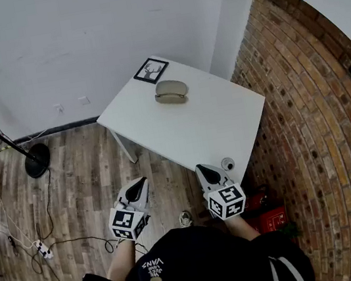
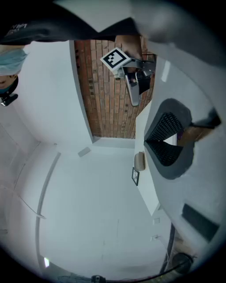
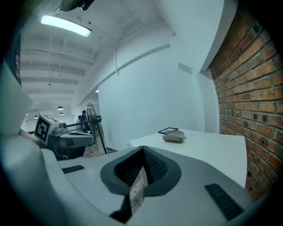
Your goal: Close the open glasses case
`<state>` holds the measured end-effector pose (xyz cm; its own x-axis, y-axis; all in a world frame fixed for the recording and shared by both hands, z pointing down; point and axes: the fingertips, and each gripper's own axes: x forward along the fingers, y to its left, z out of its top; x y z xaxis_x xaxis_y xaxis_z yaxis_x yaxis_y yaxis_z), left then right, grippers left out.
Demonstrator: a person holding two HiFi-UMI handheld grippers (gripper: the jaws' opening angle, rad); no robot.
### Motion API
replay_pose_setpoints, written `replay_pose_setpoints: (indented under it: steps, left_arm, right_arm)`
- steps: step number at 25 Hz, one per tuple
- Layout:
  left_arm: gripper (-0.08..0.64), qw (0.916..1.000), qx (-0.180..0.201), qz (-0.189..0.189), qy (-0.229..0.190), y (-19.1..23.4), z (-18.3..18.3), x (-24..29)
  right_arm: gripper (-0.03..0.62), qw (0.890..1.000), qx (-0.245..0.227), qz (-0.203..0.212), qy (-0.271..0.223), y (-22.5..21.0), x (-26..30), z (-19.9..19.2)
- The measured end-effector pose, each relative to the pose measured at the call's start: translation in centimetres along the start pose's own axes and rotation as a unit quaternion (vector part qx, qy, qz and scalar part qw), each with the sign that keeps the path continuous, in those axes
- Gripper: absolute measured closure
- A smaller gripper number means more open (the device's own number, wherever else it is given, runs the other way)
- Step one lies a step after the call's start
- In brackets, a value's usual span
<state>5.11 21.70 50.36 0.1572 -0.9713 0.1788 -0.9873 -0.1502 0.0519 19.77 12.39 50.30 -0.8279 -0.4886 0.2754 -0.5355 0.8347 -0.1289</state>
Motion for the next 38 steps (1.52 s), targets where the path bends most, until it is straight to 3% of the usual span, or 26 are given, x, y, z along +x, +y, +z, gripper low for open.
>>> replay_pose_setpoints:
  steps: [6, 8, 10, 14, 18, 24, 29, 38]
  left_arm:
    - [0.533, 0.9993, -0.005, -0.036, -0.005, -0.5, 0.2, 2.8]
    - [0.407, 0.9989, -0.008, -0.046, 0.0, -0.8, 0.1, 4.0]
    - [0.314, 0.9988, -0.01, -0.047, 0.006, -0.8, 0.0, 5.1]
    - [0.3, 0.9992, -0.013, -0.037, 0.007, -0.1, 0.0, 7.2]
    - [0.242, 0.9994, -0.023, -0.024, 0.005, 1.2, 0.1, 8.7]
    - [0.205, 0.999, -0.034, -0.026, 0.008, 3.8, 0.2, 10.8]
    - [0.196, 0.9976, -0.041, -0.055, 0.012, 7.4, 0.7, 13.6]
    - [0.195, 0.9887, -0.032, -0.145, 0.022, 14.2, 3.2, 18.0]
  right_arm:
    - [0.594, 1.0, 0.01, 0.004, -0.002, -2.2, 1.8, 0.5]
    - [0.594, 1.0, 0.015, 0.002, -0.001, -3.1, 2.6, 0.6]
    - [0.545, 1.0, 0.02, 0.002, 0.004, -4.0, 3.4, 0.7]
    - [0.407, 0.999, 0.028, 0.01, 0.023, -5.8, 5.1, 0.4]
    - [0.364, 0.999, 0.033, 0.019, 0.029, -7.1, 6.5, 0.4]
    - [0.357, 0.998, 0.047, 0.02, 0.032, -8.0, 9.0, 0.7]
    - [0.35, 0.997, 0.064, -0.008, 0.033, -8.5, 11.9, 1.4]
    - [0.35, 0.988, 0.115, -0.102, 0.011, -8.7, 17.3, 3.7]
